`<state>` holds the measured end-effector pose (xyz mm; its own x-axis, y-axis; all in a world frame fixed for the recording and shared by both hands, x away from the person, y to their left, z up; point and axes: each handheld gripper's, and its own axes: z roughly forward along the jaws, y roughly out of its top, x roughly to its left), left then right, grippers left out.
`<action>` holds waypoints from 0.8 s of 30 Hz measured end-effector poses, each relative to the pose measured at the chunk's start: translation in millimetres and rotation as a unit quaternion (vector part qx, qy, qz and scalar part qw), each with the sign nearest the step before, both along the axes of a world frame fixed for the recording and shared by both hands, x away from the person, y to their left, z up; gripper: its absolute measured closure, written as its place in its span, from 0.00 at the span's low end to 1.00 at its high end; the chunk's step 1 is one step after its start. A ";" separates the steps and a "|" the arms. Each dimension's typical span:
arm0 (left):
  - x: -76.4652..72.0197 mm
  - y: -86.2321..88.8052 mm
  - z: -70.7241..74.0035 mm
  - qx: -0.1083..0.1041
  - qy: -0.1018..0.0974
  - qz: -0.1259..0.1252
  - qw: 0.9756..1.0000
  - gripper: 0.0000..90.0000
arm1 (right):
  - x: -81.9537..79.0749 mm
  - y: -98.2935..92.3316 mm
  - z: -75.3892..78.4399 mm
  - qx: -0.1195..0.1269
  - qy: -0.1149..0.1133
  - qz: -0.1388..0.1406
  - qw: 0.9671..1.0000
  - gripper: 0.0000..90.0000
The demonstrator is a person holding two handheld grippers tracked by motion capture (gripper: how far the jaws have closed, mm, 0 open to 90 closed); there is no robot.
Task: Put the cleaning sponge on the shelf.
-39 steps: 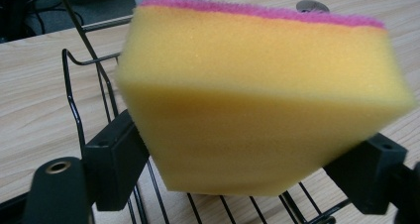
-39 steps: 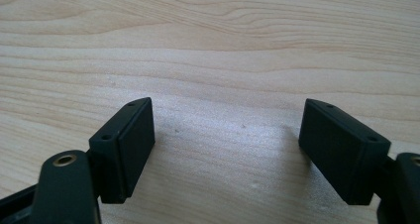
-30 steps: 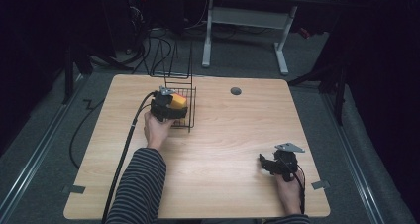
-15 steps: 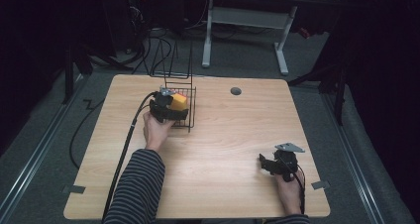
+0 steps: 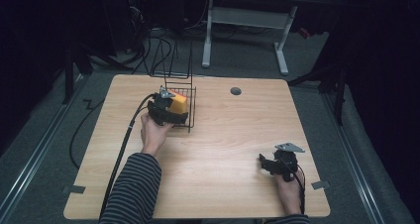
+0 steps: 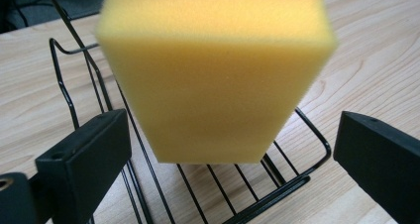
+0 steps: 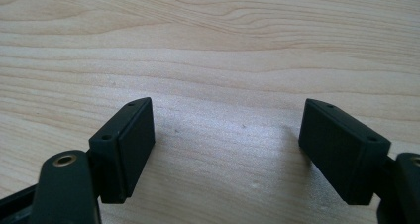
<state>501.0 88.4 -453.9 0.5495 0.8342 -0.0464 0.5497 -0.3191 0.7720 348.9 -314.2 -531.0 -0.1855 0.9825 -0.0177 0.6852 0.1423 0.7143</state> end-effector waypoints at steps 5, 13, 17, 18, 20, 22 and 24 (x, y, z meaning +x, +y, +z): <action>-6.8 5.4 1.8 0.001 -0.002 -0.002 1.000 0.04 | 0.2 -0.3 0.0 -0.001 -0.001 0.002 1.000 0.24; -17.9 11.2 6.6 0.005 -0.014 -0.010 1.000 0.05 | 0.0 0.0 0.0 0.000 0.000 0.000 1.000 0.24; -25.1 16.7 10.8 0.001 -0.021 -0.012 1.000 0.06 | 0.0 0.0 0.0 0.000 0.000 0.000 1.000 0.24; -26.5 17.8 11.8 0.000 -0.024 -0.013 1.000 0.06 | 0.1 -0.2 0.0 -0.001 0.000 0.001 1.000 0.24; -29.3 20.0 13.9 -0.002 -0.027 -0.015 1.000 0.07 | 0.0 0.0 0.0 0.000 0.000 0.000 1.000 0.24; -31.6 21.9 15.3 -0.002 -0.028 -0.015 0.999 0.07 | 0.0 0.0 0.0 0.000 0.000 0.000 1.000 0.24; -33.8 24.0 16.5 -0.004 -0.030 -0.016 0.999 0.08 | 0.0 -0.1 0.0 0.000 0.000 0.000 1.000 0.24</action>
